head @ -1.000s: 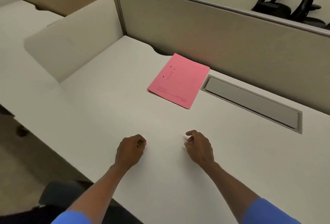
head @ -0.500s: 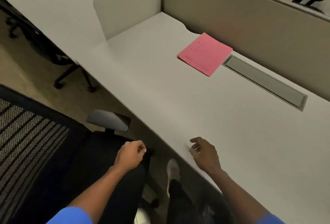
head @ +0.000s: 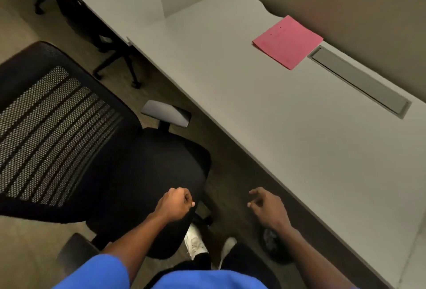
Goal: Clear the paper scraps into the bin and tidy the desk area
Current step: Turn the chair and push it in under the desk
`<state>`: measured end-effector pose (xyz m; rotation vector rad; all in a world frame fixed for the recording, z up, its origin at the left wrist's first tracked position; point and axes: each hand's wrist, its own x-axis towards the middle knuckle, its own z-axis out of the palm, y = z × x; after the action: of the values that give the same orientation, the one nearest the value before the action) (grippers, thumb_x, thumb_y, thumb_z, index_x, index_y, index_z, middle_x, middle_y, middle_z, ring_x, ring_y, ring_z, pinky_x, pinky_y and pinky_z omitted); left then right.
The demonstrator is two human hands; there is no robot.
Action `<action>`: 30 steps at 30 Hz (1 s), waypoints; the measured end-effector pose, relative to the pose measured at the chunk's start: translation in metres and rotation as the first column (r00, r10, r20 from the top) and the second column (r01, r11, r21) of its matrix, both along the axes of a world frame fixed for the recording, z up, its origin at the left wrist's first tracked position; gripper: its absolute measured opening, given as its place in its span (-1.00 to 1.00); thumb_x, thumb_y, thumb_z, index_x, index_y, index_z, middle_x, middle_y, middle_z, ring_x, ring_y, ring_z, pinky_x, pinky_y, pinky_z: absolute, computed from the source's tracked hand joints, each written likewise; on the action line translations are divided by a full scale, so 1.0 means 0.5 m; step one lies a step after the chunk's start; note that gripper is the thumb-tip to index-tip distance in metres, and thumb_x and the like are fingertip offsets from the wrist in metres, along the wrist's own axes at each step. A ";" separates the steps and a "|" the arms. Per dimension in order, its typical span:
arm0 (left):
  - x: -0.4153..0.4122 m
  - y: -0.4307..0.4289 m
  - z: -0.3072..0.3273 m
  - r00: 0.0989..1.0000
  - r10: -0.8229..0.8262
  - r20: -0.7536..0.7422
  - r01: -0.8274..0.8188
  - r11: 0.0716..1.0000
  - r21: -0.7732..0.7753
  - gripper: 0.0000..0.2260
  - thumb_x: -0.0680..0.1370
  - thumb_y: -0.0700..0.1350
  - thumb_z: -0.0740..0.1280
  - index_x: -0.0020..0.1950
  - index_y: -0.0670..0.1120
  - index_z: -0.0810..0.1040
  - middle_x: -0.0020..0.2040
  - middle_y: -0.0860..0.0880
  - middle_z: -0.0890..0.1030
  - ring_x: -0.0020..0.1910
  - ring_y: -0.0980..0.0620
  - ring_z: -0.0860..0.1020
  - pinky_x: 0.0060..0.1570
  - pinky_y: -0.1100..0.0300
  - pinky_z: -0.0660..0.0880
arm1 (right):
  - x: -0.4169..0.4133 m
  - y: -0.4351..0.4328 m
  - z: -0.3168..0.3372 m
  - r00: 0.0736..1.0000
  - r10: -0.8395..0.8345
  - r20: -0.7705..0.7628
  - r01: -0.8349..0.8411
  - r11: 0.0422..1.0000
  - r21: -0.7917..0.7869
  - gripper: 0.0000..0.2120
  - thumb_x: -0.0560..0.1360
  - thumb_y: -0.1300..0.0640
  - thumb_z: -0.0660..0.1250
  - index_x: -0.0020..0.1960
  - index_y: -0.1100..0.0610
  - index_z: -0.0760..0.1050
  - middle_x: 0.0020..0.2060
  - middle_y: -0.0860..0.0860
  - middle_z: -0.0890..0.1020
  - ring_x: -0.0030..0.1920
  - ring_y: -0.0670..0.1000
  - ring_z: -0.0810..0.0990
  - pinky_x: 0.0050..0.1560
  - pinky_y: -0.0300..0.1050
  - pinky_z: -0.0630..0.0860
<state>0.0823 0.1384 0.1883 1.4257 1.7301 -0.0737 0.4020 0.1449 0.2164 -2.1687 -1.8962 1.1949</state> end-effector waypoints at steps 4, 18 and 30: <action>0.007 -0.053 -0.008 1.000 0.007 -0.023 -0.007 1.000 -0.010 -0.86 0.56 0.12 0.46 -0.02 0.07 0.67 -0.06 0.08 0.72 -0.03 0.06 0.69 0.11 -0.03 0.69 | -0.006 -0.041 -0.010 0.998 0.048 -0.028 -0.050 0.998 -0.039 -0.69 0.60 0.03 0.44 0.32 -0.08 0.53 -0.01 -0.16 0.67 -0.01 -0.19 0.63 -0.05 -0.29 0.52; 0.023 -0.324 0.000 0.988 0.087 -0.131 -0.094 0.994 -0.053 -0.84 0.56 0.12 0.48 -0.03 0.05 0.69 -0.07 0.04 0.74 -0.03 0.02 0.71 0.10 -0.01 0.69 | 0.008 -0.264 -0.048 0.986 0.143 -0.091 -0.149 0.987 -0.061 -0.72 0.59 0.03 0.43 0.30 -0.04 0.56 0.07 -0.08 0.70 0.10 -0.06 0.68 0.19 0.08 0.66; -0.067 -0.484 0.039 0.971 0.194 -0.140 -0.196 0.981 -0.002 -0.91 0.58 -0.02 0.48 -0.09 0.00 0.70 -0.12 0.05 0.74 -0.05 0.04 0.71 0.09 0.06 0.63 | -0.073 -0.472 -0.087 0.972 0.228 -0.054 -0.233 0.965 -0.116 -0.74 0.56 0.04 0.37 0.24 -0.08 0.58 0.11 -0.09 0.71 0.14 0.00 0.68 0.08 -0.05 0.61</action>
<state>0.0489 -0.1035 0.2078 1.2573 1.9721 -0.0815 0.3653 -0.0912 0.1731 -2.0023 -2.1608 1.4159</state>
